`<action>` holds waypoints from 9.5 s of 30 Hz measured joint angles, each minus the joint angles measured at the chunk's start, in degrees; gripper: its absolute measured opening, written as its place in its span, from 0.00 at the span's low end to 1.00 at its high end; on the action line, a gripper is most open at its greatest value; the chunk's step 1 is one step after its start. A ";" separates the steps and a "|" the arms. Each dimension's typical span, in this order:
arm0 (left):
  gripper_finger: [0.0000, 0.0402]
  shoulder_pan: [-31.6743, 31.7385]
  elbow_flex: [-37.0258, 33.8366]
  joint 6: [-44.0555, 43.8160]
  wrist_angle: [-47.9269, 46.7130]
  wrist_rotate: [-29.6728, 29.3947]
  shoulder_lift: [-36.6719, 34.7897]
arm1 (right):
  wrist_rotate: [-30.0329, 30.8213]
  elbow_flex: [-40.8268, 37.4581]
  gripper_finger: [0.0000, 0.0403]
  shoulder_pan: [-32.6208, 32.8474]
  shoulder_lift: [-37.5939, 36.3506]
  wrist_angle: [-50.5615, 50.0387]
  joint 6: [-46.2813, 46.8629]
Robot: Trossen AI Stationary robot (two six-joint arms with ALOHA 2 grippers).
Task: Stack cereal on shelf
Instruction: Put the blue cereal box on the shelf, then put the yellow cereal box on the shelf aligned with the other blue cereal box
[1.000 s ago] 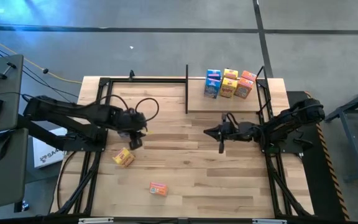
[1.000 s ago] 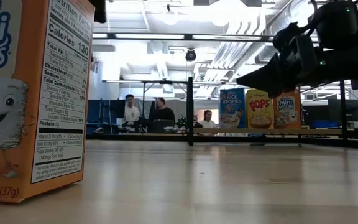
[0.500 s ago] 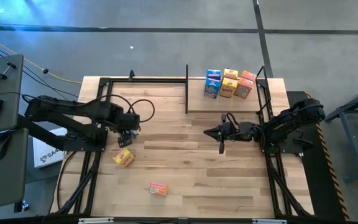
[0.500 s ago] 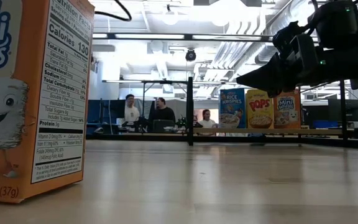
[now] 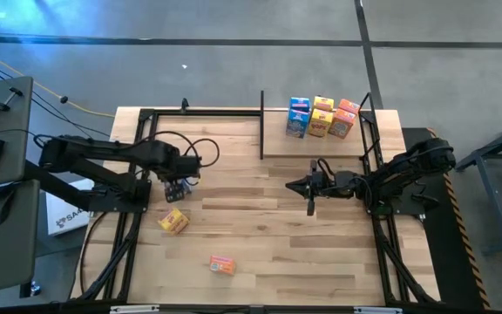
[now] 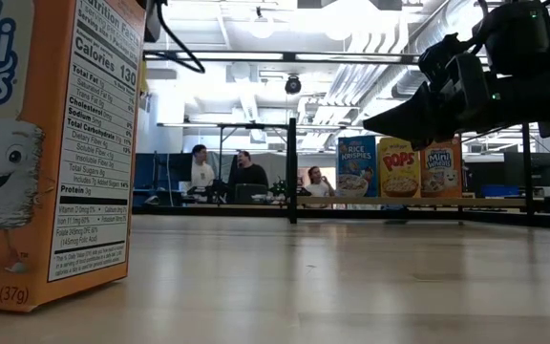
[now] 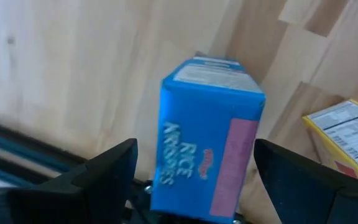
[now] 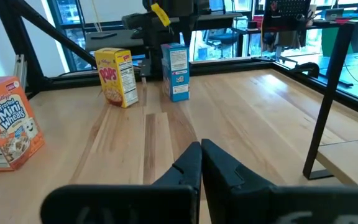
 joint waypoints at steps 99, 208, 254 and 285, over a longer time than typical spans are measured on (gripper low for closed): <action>0.74 2.73 48.41 23.99 20.73 7.02 44.13 | 1.47 0.04 0.03 -0.02 -0.02 -1.15 0.00; 0.72 2.75 -30.58 7.71 109.88 8.26 -3.17 | -6.01 55.08 0.39 -31.79 -6.97 -110.49 -21.01; 0.72 2.69 -30.58 6.20 108.68 9.92 -3.17 | 2.61 49.20 0.03 -29.51 -12.13 -119.05 -5.31; 0.59 2.49 -30.58 5.75 106.96 7.73 -3.17 | 3.76 49.02 0.04 -27.55 -11.19 -107.32 -5.83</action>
